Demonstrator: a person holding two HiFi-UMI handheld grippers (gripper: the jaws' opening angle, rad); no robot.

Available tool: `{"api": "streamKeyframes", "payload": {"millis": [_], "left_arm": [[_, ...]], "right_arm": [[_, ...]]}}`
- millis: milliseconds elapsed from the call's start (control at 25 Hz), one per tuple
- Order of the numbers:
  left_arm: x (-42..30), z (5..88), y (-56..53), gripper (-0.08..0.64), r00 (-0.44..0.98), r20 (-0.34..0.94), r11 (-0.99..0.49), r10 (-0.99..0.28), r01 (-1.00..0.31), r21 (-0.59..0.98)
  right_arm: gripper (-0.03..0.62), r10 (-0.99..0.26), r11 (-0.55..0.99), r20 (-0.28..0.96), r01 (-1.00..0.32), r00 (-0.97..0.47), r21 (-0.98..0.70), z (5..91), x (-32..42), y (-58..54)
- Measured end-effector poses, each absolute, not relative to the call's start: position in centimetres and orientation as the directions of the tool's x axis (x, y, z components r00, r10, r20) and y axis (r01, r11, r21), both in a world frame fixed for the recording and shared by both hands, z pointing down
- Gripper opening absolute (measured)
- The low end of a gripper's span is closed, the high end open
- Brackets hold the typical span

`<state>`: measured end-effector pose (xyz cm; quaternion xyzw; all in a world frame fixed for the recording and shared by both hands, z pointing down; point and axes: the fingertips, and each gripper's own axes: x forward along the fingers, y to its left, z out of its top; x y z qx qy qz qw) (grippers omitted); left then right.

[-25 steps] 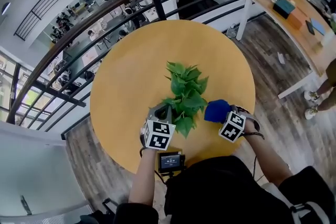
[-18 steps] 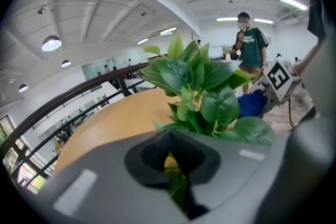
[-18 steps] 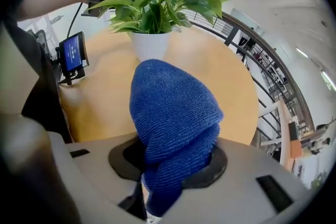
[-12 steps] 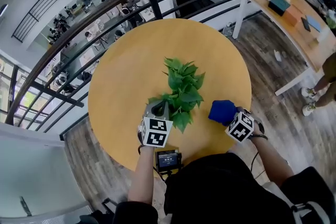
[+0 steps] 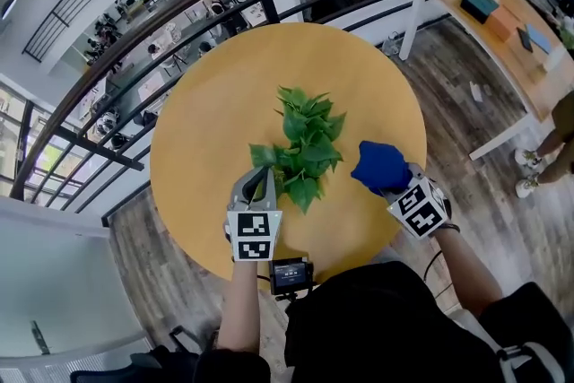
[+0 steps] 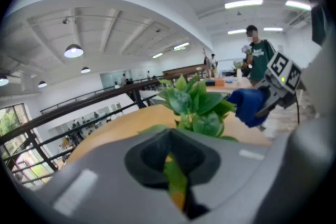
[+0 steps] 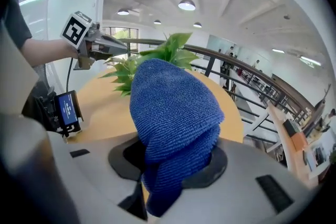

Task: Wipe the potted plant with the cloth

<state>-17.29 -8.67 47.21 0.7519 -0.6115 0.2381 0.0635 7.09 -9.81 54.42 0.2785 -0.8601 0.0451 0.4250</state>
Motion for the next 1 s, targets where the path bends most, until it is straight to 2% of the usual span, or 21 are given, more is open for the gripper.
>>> {"api": "streamKeyframes", "payload": {"millis": [240, 520, 720, 1000], "left_arm": [[-17.3, 42.9, -3.9, 0.002, -0.015, 0.31, -0.038, -0.951, -0.986, -0.165], [-12.3, 37.6, 3.6, 0.002, -0.158, 0.19, 0.15, -0.969, -0.987, -0.052], [-8.2, 35.5, 6.7, 0.002, -0.22, 0.145, 0.219, -0.965, -0.975, -0.021], [-5.3, 34.6, 8.8, 0.002, -0.234, 0.116, 0.234, -0.965, -0.972, -0.012]], "right_arm": [[0.15, -0.455, 0.861, 0.629, -0.491, -0.631, 0.131, 49.4, 6.6, -9.6], [0.15, -0.422, 0.899, 0.422, -0.43, -0.802, 0.082, 40.6, 7.9, -7.3], [0.15, -0.378, 0.919, 0.31, -0.395, -0.872, 0.009, 38.0, 10.0, -5.5], [0.15, -0.337, 0.935, 0.289, -0.354, -0.896, -0.009, 38.4, 11.5, -3.7]]}}
